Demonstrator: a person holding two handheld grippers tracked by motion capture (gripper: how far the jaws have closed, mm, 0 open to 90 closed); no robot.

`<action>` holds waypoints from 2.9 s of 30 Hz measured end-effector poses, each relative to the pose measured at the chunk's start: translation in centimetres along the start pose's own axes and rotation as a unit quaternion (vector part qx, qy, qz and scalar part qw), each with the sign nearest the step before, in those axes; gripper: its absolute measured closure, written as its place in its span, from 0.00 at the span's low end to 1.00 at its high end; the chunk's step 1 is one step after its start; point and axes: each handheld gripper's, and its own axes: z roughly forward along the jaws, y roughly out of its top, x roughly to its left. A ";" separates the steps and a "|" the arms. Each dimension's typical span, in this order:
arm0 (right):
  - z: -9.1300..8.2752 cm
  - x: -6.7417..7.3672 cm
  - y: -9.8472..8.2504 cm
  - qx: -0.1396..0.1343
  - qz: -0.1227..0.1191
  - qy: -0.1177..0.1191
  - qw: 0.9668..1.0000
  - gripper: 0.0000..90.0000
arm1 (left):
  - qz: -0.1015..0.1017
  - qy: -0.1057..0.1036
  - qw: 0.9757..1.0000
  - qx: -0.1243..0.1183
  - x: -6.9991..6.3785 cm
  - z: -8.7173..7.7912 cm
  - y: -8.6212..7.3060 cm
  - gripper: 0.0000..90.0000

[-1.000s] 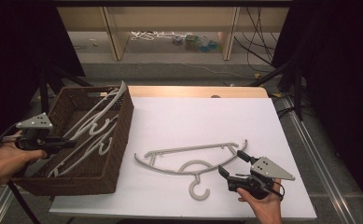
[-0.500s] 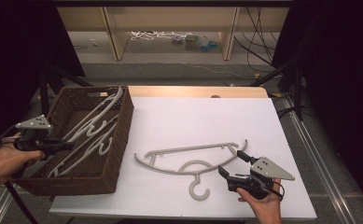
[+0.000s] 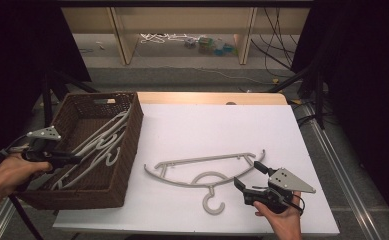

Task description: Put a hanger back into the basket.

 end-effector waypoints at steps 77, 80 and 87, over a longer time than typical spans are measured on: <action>-0.3 -0.3 0.3 -0.031 -0.015 0.000 0.999 0.18 | -0.016 -0.014 0.941 -0.338 -18.4 5.9 6.8 0.20; -0.3 -0.3 0.2 -0.031 -0.015 0.001 0.999 0.18 | -0.011 -0.012 0.941 -0.337 -19.0 7.3 6.5 0.18; -0.3 -0.3 0.2 -0.039 -0.013 0.003 0.999 0.18 | 0.002 -0.021 0.944 -0.328 -20.3 9.9 5.7 0.18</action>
